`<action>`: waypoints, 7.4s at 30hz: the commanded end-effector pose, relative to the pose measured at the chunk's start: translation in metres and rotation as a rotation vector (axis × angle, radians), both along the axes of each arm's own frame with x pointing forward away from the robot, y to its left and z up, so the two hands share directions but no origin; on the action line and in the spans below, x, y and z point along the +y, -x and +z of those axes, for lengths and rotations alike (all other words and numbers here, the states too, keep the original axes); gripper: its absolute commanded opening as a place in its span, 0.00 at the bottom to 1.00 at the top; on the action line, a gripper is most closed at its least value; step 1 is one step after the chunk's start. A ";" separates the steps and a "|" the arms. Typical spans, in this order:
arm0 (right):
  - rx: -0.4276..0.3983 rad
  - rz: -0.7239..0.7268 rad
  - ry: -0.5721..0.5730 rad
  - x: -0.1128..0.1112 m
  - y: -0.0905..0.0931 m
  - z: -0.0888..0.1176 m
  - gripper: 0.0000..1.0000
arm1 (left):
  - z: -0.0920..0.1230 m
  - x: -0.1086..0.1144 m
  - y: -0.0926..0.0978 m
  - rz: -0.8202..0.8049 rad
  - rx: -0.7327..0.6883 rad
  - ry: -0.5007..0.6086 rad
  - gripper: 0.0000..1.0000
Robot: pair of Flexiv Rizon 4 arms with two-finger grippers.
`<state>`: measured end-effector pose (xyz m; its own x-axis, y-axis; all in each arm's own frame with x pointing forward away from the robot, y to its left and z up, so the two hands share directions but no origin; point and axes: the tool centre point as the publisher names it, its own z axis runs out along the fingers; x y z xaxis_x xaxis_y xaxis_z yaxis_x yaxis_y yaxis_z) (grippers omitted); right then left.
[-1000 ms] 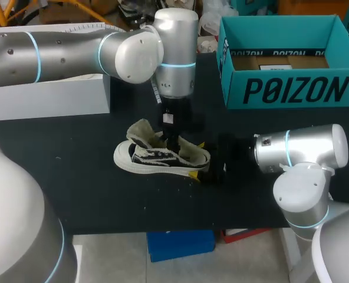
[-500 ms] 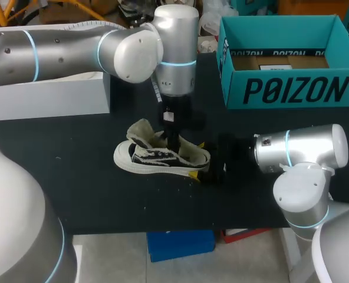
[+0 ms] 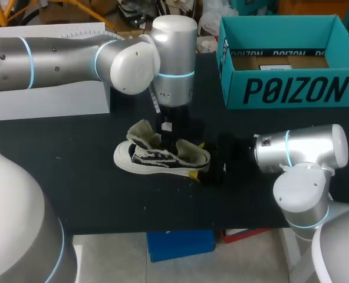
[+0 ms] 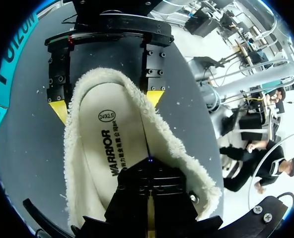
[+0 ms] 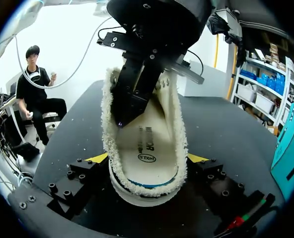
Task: Take the shoe out of the shoebox, open the shoe tongue, remove and reinsert the insole, then place the shoe into the shoebox
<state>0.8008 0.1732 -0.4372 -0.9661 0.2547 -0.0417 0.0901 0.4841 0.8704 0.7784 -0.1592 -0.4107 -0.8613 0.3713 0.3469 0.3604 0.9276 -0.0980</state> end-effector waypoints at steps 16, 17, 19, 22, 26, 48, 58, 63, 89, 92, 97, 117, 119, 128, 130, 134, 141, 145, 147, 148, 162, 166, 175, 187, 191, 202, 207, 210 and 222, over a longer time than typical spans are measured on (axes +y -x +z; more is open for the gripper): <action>0.001 -0.003 0.001 0.000 -0.001 -0.003 0.00 | -0.015 -0.002 0.009 0.039 -0.205 -0.061 0.42; 0.001 -0.003 0.001 0.000 -0.001 -0.003 0.00 | -0.018 -0.002 0.008 0.058 -0.223 -0.077 0.41; 0.001 -0.003 0.001 0.000 -0.001 -0.003 0.00 | -0.024 -0.002 0.008 0.079 -0.267 -0.110 0.38; 0.001 -0.003 0.001 0.000 -0.001 -0.003 0.00 | -0.032 0.002 0.006 0.115 -0.296 -0.126 0.36; 0.001 -0.003 0.001 0.000 -0.001 -0.003 0.00 | -0.038 0.011 0.004 0.162 -0.360 -0.130 0.32; 0.001 -0.003 0.001 0.000 -0.001 -0.003 0.00 | -0.057 0.037 -0.016 0.172 -0.690 -0.033 0.28; 0.001 -0.003 0.001 0.000 -0.001 -0.003 0.00 | -0.065 0.042 -0.035 0.155 -0.750 0.062 0.29; 0.001 -0.003 0.001 0.000 -0.001 -0.003 0.00 | -0.070 0.040 -0.040 0.176 -0.789 0.063 0.29; 0.001 -0.003 0.001 0.000 -0.001 -0.003 0.00 | -0.031 0.019 -0.022 0.050 -0.450 0.109 0.00; 0.001 -0.003 0.001 0.000 -0.001 -0.003 0.00 | -0.024 0.017 -0.015 0.049 -0.435 0.112 0.00; 0.001 -0.003 0.001 0.000 -0.001 -0.003 0.00 | -0.013 0.017 -0.009 0.057 -0.399 0.147 0.00; 0.001 -0.003 0.001 0.000 -0.001 -0.003 0.00 | 0.037 0.022 -0.001 0.103 -0.427 0.181 0.00; 0.001 -0.003 0.001 0.000 -0.001 -0.003 0.00 | 0.039 0.022 -0.001 0.105 -0.433 0.178 0.00; 0.001 -0.003 0.001 0.000 -0.001 -0.003 0.00 | 0.043 0.023 -0.006 0.111 -0.442 0.180 0.00; 0.001 -0.003 0.001 0.000 -0.001 -0.003 0.00 | 0.041 0.022 -0.007 0.111 -0.440 0.179 0.00; 0.001 -0.003 0.001 0.000 -0.001 -0.003 0.00 | 0.033 0.017 -0.011 0.077 -0.432 0.178 0.00; 0.001 -0.003 0.001 0.000 -0.001 -0.003 0.00 | 0.013 -0.010 -0.005 -0.132 -0.552 0.178 0.50; 0.001 -0.003 0.001 0.000 -0.001 -0.003 0.00 | 0.010 -0.008 -0.003 -0.117 -0.577 0.199 0.48; 0.001 -0.003 0.001 0.000 -0.001 -0.003 0.00 | 0.011 -0.006 -0.003 -0.105 -0.590 0.209 0.47; 0.001 -0.003 0.001 0.000 -0.001 -0.003 0.00 | 0.011 -0.006 -0.003 -0.105 -0.592 0.213 0.47; 0.001 -0.003 0.001 0.000 -0.001 -0.003 0.00 | 0.015 -0.039 -0.015 -0.136 -0.648 0.312 0.42; 0.001 -0.003 0.001 0.000 -0.001 -0.003 0.00 | 0.015 -0.053 -0.017 -0.146 -0.652 0.322 0.42; 0.001 -0.003 0.001 0.000 -0.001 -0.003 0.00 | 0.018 -0.065 -0.022 -0.162 -0.647 0.324 0.27; 0.001 -0.003 0.001 0.000 -0.001 -0.003 0.00 | 0.046 -0.037 -0.006 -0.106 -0.563 0.379 0.00; 0.001 -0.003 0.001 0.000 -0.001 -0.003 0.00 | 0.071 -0.011 -0.010 -0.076 -0.473 0.547 0.00; 0.001 -0.003 0.001 0.000 -0.001 -0.003 0.00 | 0.146 0.018 -0.031 -0.146 -0.234 1.095 0.00; 0.001 -0.003 0.001 0.000 -0.001 -0.003 0.00 | 0.196 0.012 -0.049 -0.209 -0.198 1.218 0.00; 0.001 -0.003 0.001 0.000 -0.001 -0.003 0.00 | 0.223 0.010 -0.056 -0.217 -0.199 1.230 0.00; 0.001 -0.003 0.001 0.000 -0.001 -0.003 0.00 | 0.258 0.010 -0.058 -0.178 -0.225 1.179 0.00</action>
